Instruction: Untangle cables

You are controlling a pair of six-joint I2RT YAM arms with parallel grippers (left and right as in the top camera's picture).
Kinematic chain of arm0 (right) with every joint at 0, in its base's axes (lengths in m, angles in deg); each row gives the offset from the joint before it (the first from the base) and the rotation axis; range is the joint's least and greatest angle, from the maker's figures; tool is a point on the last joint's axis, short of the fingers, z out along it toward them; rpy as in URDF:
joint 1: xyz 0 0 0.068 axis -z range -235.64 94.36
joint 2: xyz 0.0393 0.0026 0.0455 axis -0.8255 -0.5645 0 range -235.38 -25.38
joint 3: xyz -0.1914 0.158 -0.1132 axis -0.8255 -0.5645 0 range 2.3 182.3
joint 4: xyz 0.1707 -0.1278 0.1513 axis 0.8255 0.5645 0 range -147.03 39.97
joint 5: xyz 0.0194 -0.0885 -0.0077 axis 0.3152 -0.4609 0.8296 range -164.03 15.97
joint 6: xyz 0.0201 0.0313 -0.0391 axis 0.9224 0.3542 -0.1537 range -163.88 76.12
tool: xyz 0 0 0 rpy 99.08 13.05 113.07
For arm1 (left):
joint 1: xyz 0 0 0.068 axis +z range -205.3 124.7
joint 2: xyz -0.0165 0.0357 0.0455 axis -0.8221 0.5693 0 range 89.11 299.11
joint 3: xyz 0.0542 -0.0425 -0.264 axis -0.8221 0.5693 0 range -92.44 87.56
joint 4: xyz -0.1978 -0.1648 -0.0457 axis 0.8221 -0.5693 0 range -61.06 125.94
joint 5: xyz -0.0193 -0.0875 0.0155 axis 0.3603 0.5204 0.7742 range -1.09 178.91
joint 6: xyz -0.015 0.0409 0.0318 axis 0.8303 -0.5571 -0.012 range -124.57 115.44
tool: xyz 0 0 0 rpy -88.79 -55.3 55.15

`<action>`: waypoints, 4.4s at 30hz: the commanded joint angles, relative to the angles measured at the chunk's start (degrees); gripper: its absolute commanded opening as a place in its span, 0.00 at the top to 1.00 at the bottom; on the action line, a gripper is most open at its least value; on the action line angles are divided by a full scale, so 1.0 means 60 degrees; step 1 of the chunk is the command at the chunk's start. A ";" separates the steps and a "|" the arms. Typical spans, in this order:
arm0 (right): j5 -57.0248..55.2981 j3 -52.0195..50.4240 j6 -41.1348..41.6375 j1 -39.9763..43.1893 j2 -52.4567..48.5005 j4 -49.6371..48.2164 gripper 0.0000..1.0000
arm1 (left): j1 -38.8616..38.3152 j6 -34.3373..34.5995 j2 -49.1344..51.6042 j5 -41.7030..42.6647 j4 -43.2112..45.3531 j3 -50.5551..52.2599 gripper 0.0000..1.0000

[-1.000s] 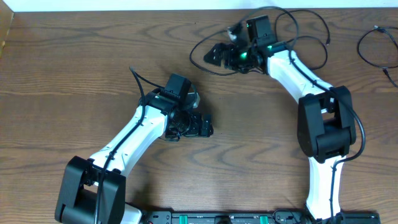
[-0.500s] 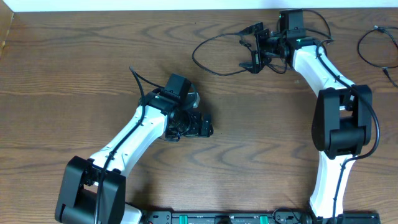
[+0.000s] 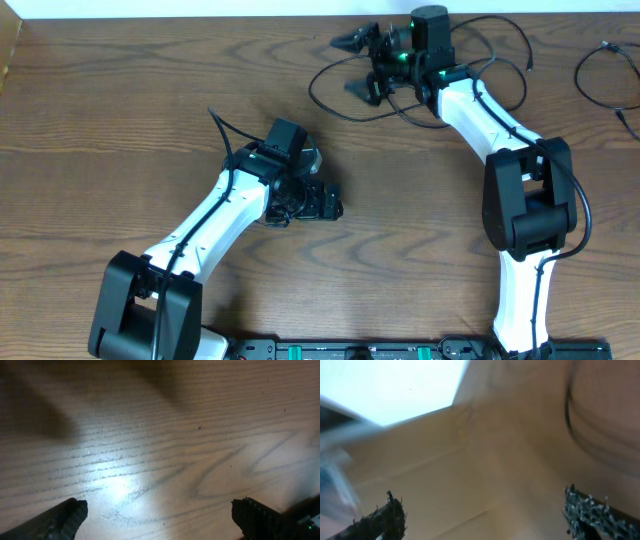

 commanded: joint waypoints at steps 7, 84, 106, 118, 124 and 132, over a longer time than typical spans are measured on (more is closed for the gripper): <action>-0.3840 0.0007 -1.0604 -0.1027 -0.0087 0.1923 0.01 | -0.0015 -0.0164 0.0011 0.0055 -0.0040 -0.0120 0.02; -0.7267 0.1191 -0.9847 0.3260 -0.2109 0.0477 0.96 | -0.0015 -0.0164 0.0011 0.0055 -0.0040 -0.0120 0.02; -1.0943 0.2393 -0.9165 0.3858 0.0262 0.3351 0.01 | -0.0015 -0.0160 0.0011 0.0055 -0.0040 -0.0120 0.02; -1.0918 0.2364 -0.8262 0.5712 -0.0565 0.4408 0.11 | -0.0015 -0.0164 0.0011 0.0055 -0.0040 -0.0120 0.02; -1.0397 0.2364 -0.8171 0.6153 -0.1617 0.3756 0.09 | -0.0015 -0.0164 0.0011 0.0055 -0.0040 -0.0120 0.02; -1.0316 0.2364 -0.8069 0.6237 -0.2288 0.2186 0.09 | -0.0015 -0.0164 0.0011 0.0055 -0.0040 -0.0120 0.02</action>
